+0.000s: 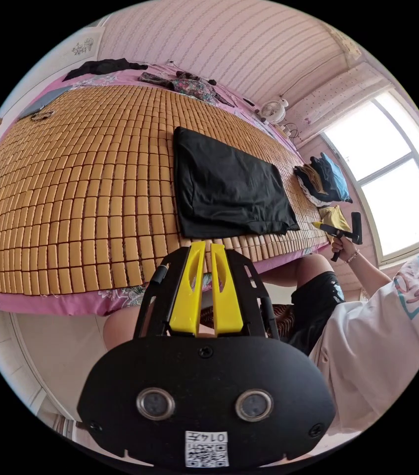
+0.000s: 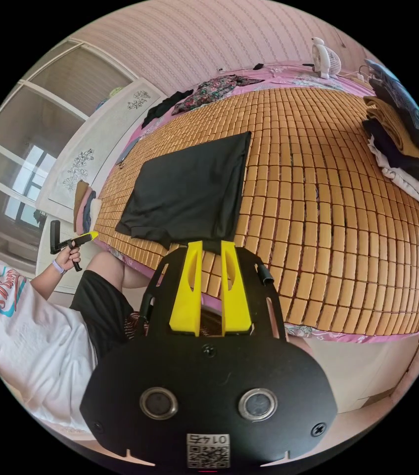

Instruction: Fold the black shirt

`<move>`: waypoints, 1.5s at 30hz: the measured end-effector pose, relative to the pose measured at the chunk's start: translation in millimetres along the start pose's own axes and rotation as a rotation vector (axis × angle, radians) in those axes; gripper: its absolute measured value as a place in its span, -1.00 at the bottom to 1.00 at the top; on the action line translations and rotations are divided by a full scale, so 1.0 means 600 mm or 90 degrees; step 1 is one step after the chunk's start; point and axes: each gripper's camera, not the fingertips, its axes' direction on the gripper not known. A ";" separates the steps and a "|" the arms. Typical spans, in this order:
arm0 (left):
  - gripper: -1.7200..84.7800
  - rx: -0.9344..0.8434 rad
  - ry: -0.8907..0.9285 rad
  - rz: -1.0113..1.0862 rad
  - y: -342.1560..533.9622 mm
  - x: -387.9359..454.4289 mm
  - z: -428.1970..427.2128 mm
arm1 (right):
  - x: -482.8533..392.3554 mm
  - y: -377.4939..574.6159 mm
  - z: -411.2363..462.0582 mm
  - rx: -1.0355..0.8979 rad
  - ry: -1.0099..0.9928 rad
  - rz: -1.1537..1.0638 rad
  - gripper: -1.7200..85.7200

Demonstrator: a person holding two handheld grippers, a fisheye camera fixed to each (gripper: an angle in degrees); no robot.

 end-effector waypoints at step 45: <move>-0.88 0.040 -0.025 0.271 0.084 0.298 0.309 | -0.093 -0.322 0.155 -0.138 0.103 -0.149 -0.95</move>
